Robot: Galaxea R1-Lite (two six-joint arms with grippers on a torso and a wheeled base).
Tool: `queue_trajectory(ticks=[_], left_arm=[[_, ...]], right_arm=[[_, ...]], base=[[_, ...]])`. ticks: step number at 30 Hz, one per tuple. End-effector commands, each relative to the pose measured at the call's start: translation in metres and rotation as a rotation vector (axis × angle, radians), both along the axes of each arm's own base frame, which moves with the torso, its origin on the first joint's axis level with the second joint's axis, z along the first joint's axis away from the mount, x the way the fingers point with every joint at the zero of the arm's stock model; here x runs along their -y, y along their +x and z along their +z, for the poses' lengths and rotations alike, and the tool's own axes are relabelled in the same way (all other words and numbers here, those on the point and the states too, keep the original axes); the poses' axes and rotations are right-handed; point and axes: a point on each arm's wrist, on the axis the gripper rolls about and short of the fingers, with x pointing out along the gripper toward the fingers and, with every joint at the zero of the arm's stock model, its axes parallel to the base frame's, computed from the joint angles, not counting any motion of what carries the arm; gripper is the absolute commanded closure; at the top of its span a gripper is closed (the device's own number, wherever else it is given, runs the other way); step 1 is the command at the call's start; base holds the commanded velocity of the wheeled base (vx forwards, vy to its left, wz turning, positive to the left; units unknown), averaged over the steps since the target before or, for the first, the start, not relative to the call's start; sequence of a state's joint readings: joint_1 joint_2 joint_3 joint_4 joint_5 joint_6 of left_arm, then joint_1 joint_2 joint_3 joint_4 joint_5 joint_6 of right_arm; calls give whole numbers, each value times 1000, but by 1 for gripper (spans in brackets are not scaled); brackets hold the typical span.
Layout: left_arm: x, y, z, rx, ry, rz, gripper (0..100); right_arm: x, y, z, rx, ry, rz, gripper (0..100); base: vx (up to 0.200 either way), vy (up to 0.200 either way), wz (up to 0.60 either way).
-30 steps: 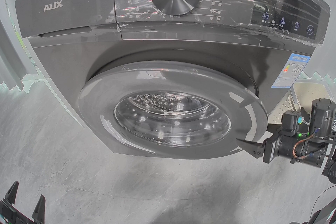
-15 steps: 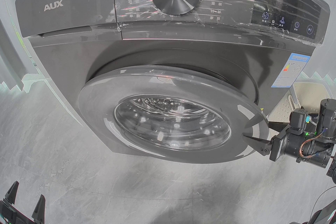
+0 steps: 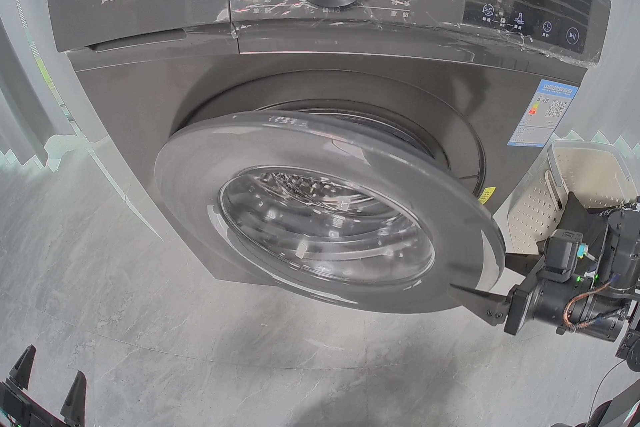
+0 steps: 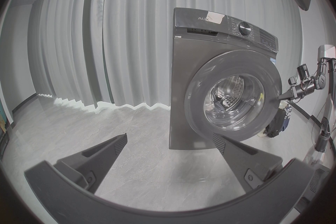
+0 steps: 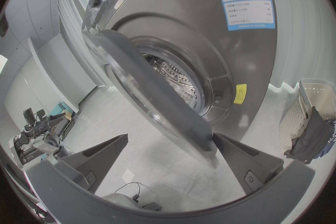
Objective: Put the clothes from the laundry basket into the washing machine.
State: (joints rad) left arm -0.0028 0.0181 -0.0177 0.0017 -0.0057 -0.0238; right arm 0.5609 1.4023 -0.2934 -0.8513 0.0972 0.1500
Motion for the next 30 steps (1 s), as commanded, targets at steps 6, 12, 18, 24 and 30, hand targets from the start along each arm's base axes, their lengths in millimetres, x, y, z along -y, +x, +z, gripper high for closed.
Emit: queue_trajectory(ticks=[6,12,18,24,30], left_arm=[[0,0,-5,2,-2,1,0],[0,0,-5,2,-1,1,0],[0,0,-5,2,-1,-1,0],[0,0,-5,2,-1,1,0],[0,0,-5,2,-1,1,0]], right_arm=[[7,-13,-9,-18,-22,10,0],[5,-11,-8,-8,-22,10,0],[1,-8,-9,-21,-20,17,0],[-4,0,-14,-26,-16,15,0],[-10,-11,-19,-18,-4,83,0]], base=[[0,0,0],[0,0,0],[-133,0,0],[-67,0,0],[0,0,0]])
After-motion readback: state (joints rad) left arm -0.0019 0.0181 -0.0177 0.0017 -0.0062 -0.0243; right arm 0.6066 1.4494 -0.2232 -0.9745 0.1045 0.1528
